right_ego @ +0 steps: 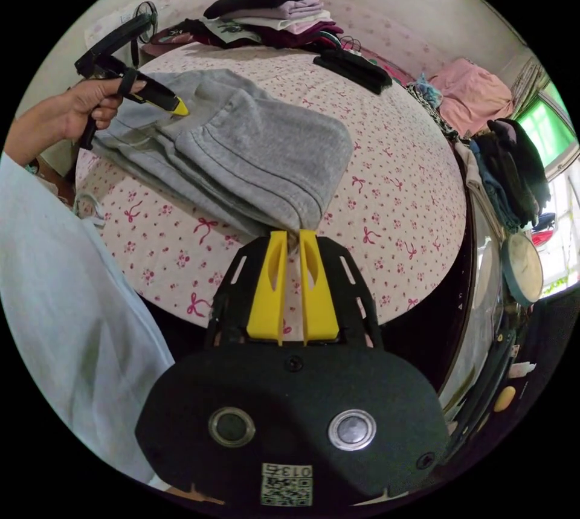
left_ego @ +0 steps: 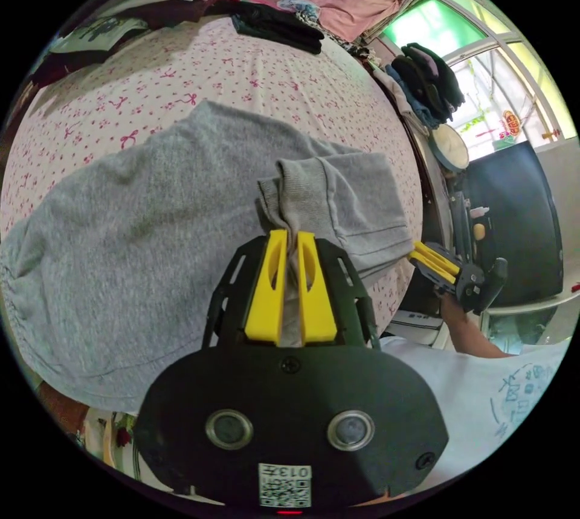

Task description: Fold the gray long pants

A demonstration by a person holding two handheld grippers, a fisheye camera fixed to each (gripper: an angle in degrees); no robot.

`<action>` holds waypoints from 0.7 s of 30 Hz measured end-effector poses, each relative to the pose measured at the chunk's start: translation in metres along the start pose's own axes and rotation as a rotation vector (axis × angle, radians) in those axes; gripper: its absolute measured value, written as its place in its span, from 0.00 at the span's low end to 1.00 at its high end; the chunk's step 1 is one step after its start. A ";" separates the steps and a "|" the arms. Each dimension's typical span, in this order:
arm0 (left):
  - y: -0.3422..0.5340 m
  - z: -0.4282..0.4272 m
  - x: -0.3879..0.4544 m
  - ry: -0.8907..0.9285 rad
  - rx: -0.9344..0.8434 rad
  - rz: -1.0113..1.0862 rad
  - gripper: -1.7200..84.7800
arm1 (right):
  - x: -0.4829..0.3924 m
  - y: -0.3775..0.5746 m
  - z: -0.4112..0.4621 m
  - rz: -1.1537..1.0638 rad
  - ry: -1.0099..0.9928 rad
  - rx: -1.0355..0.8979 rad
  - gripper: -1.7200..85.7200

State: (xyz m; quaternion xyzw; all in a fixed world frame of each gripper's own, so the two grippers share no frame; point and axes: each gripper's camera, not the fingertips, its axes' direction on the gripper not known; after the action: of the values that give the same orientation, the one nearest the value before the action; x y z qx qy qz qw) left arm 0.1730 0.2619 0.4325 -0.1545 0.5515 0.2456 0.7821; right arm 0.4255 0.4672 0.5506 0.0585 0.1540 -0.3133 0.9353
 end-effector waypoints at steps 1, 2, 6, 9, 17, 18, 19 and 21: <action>0.003 -0.010 0.006 0.008 0.021 0.013 0.05 | -0.001 -0.002 -0.003 -0.002 0.004 0.003 0.06; 0.007 -0.022 0.012 0.020 0.037 0.031 0.04 | -0.002 -0.005 -0.011 -0.008 0.011 0.024 0.06; 0.023 -0.047 0.023 -0.038 0.046 0.071 0.04 | -0.012 -0.017 -0.026 -0.080 0.015 0.067 0.05; 0.034 -0.046 0.015 -0.050 0.030 0.027 0.04 | -0.026 -0.027 -0.018 -0.159 0.010 0.057 0.06; 0.063 -0.034 0.026 -0.014 0.038 0.028 0.04 | -0.040 -0.035 -0.020 -0.315 0.028 0.017 0.06; 0.066 -0.037 0.029 -0.007 0.041 0.037 0.03 | -0.032 -0.032 -0.028 -0.298 0.005 0.036 0.06; 0.073 -0.043 0.034 -0.021 0.047 0.042 0.03 | -0.028 -0.031 -0.031 -0.281 0.001 0.041 0.06; 0.087 -0.058 0.047 -0.105 0.098 0.056 0.03 | -0.005 -0.027 -0.039 -0.164 0.012 0.060 0.05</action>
State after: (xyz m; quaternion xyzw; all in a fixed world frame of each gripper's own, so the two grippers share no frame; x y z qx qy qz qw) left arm 0.0918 0.3142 0.3713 -0.0876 0.5251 0.2479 0.8094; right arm 0.3956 0.4564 0.5153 0.0756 0.1545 -0.3928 0.9034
